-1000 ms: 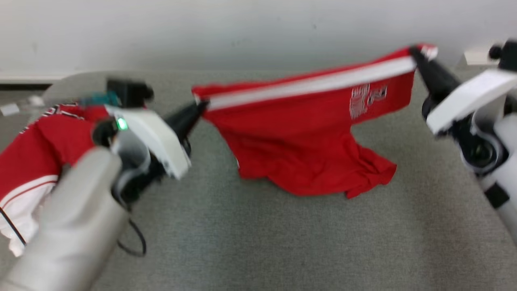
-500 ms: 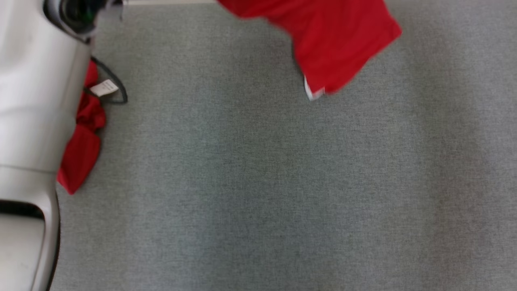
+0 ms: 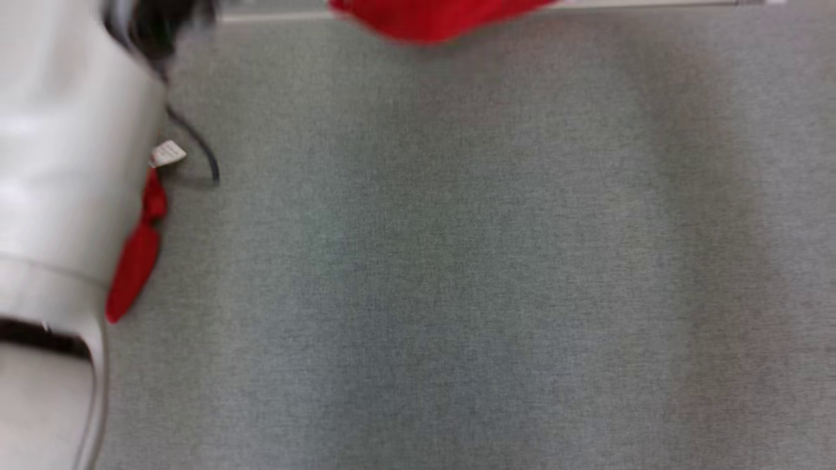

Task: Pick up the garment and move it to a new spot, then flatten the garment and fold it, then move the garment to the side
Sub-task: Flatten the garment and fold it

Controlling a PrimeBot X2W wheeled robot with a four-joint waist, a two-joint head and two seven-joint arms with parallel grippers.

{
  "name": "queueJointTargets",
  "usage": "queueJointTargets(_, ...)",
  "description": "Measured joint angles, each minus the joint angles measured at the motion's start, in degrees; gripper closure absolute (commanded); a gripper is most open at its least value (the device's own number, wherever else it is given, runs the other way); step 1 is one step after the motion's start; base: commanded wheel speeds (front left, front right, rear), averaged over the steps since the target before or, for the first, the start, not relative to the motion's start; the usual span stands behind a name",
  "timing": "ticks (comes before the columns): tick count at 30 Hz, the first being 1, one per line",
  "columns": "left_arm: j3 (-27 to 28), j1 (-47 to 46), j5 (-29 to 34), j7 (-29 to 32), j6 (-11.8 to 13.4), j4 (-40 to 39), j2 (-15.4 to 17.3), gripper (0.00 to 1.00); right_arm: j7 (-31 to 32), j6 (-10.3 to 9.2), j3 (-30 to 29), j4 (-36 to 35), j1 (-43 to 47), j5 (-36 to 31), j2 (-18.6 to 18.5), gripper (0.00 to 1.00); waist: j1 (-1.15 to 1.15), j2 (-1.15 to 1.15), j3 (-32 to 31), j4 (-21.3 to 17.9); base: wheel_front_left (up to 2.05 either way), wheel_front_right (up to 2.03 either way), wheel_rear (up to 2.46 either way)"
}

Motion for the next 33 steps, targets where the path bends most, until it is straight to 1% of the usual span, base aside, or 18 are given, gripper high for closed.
queueJointTargets(5, -7.1, 10.8, -3.2, 1.1, 0.0, -5.4, 3.9, 1.0, 2.2, -0.02, 4.8, -3.6, 9.4, 1.2, -0.9, 1.0, -0.01, 0.0, -3.4, -0.6, 0.0, 0.0, 0.0)
queueJointTargets(9, -11.4, 19.6, -7.9, 3.1, 0.0, -11.4, 7.6, 1.0, 5.9, -0.02, 8.3, -7.5, 17.8, 3.6, -3.2, 1.0, -0.01, 0.0, -7.2, -1.1, 0.0, 0.0, 0.0)
queueJointTargets(13, -14.8, 27.9, -12.0, 6.7, 0.0, -16.9, 10.4, 1.0, 10.4, -0.02, 10.7, -11.4, 25.7, 6.3, -6.9, 1.0, -0.01, 0.0, -11.5, -1.4, 0.0, 0.0, 0.0)
queueJointTargets(16, -16.3, 33.5, -14.1, 8.3, 0.0, -20.1, 11.6, 1.0, 13.1, -0.02, 12.2, -14.9, 32.1, 8.1, -10.3, 1.0, -0.01, 0.0, -14.8, -1.4, 0.0, 0.0, 0.0)
queueJointTargets(18, -16.6, 37.1, -15.6, 9.0, 0.6, -22.2, 12.1, 1.0, 14.0, -0.02, 13.2, -17.3, 36.3, 8.5, -12.9, 1.0, -0.01, 0.0, -16.9, -1.3, 0.0, 0.0, 0.0)
queueJointTargets(22, -17.5, 44.9, -17.5, 9.4, 4.0, -28.7, 13.9, 1.0, 14.6, -0.02, 13.9, -23.0, 44.8, 9.8, -17.2, 1.0, -0.02, 0.0, -20.7, -1.3, 0.0, 0.0, 0.0)
queueJointTargets(26, -18.8, 51.5, -18.5, 10.4, 7.8, -37.3, 16.8, 1.0, 16.0, -0.02, 14.0, -30.1, 52.0, 10.8, -22.3, 1.0, -0.02, 0.0, -23.0, -1.7, 0.0, 0.0, 0.0)
queueJointTargets(30, -19.7, 57.3, -19.7, 12.0, 13.1, -47.1, 19.6, 1.0, 16.0, -0.02, 12.5, -36.7, 57.4, 10.5, -27.7, 1.0, -0.02, 0.0, -23.4, -1.9, 0.0, 0.0, 0.0)
queueJointTargets(33, -19.6, 59.0, -19.8, 13.1, 16.3, -52.8, 22.1, 1.0, 16.0, -0.01, 10.0, -40.6, 60.7, 10.5, -30.2, 1.0, -0.02, 0.0, -23.3, -1.6, 0.0, 0.0, 0.0)
